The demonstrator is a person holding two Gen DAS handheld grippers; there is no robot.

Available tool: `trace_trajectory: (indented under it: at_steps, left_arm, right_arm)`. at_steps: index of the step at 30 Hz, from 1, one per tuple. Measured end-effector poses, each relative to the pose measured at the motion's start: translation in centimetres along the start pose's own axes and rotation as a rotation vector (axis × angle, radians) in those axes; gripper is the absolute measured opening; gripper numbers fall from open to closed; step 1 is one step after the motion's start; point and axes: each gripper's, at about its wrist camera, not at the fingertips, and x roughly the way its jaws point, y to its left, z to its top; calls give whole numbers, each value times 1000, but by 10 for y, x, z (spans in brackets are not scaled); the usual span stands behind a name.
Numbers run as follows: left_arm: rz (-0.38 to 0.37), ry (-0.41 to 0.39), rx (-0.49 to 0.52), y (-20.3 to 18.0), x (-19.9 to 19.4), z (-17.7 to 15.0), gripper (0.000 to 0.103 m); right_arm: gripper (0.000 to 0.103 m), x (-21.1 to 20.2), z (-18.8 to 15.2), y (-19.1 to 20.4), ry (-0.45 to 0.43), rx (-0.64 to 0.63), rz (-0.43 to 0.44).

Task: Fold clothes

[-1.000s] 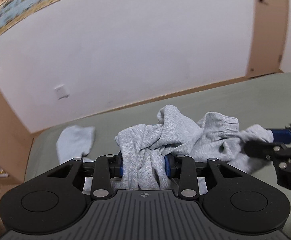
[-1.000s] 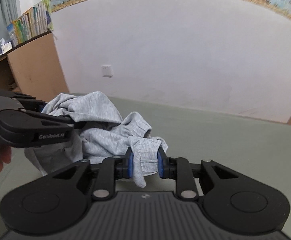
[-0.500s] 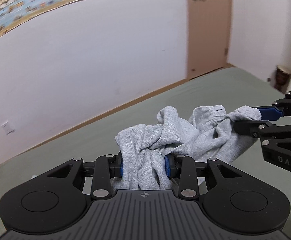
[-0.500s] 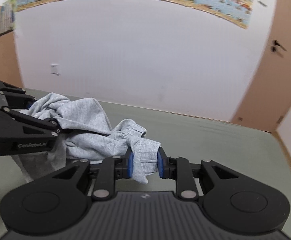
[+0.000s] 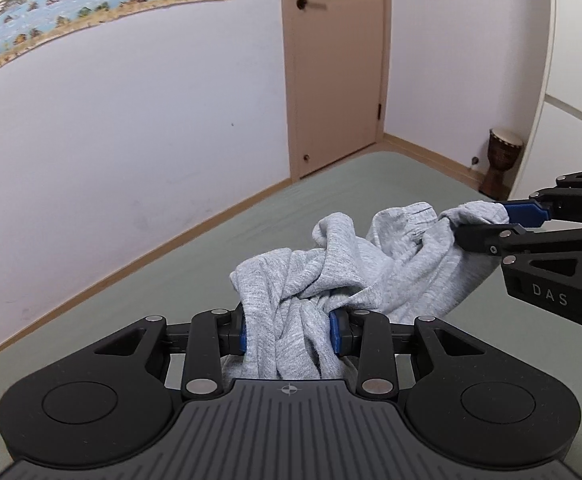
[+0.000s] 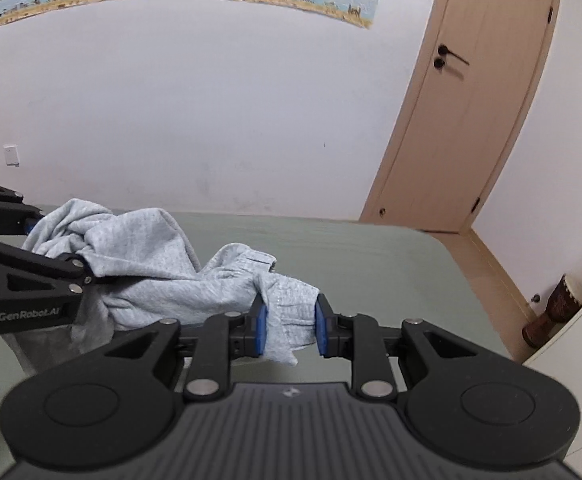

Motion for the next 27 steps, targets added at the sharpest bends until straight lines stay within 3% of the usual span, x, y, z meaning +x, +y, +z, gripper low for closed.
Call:
trace_trajectory:
  at_steps: [12,16,19,21,23,27]
  left_arm:
    - [21,180,-53,24,43,-87,34]
    - [28,241,-64,29,54,-120,43]
    - [38,263,-82,33,55,-136,56]
    - [39,260,-84,34,51,-140,59]
    - [37,251,-74,34,47,-141,63]
    - [60,210,14,25,39,-135,63]
  right_arm:
    - [26,56,-70,48,198,5,136]
    - [26,63,-100,65,265,18,166]
    - [35,66,-116,71,302,21,168]
    - [44,59,-125,76,316,30,166]
    - [63,54,-124,71,306,47,173]
    - [65,38,-127,66,273,63,173]
